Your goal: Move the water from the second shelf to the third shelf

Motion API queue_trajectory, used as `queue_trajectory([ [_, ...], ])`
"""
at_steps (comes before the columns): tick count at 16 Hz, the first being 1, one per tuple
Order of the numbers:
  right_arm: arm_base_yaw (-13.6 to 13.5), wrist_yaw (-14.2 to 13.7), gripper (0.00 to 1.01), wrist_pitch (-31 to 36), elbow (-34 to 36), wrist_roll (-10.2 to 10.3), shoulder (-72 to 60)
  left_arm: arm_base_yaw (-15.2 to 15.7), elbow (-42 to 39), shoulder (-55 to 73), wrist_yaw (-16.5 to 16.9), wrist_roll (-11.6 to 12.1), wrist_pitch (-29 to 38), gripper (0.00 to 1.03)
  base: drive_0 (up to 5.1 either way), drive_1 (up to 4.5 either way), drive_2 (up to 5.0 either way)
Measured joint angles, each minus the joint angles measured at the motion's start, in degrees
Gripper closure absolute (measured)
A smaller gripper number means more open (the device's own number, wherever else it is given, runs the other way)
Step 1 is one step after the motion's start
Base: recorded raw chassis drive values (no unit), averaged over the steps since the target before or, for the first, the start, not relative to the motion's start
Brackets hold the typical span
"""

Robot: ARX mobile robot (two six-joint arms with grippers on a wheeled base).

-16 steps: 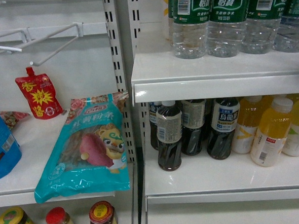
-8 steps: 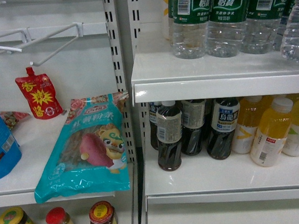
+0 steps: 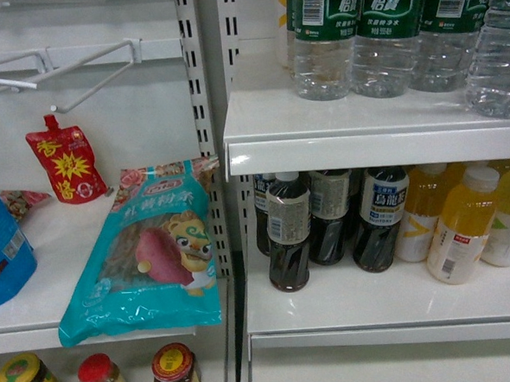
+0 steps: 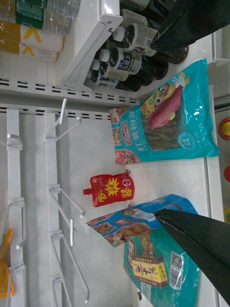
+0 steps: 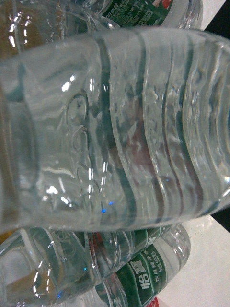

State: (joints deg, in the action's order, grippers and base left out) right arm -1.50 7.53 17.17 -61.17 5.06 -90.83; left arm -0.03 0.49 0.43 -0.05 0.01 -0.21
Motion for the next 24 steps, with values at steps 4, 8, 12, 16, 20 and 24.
queue_trajectory([
  [4,-0.35,-0.07,0.59,0.02,-1.14,1.44,-1.09,0.00,0.00,0.00,0.00,0.00,0.00,0.05,0.0,0.00,0.0],
  [8,-1.95,-0.66,0.59,0.66,-1.66,1.14,-2.03,0.00,0.00,0.00,0.02,0.00,0.00,0.05,0.0,0.00,0.0],
  [12,-1.90,-1.09,0.59,1.57,-1.66,0.90,-2.47,0.00,0.00,0.00,0.00,0.00,0.00,0.05,0.0,0.00,0.0],
  [16,-1.90,-1.09,0.59,1.57,-1.66,0.87,-2.47,0.00,0.00,0.00,0.00,0.00,0.02,0.05,0.0,0.00,0.0],
  [20,-1.88,-1.29,0.14,1.77,-1.66,0.46,-2.56,0.00,0.00,0.00,0.00,0.00,0.02,0.05,0.0,0.00,0.0],
  [24,-1.88,-1.27,0.03,1.42,-1.66,0.46,-2.27,0.00,0.00,0.00,0.00,-0.02,0.00,0.05,0.0,0.00,0.0],
])
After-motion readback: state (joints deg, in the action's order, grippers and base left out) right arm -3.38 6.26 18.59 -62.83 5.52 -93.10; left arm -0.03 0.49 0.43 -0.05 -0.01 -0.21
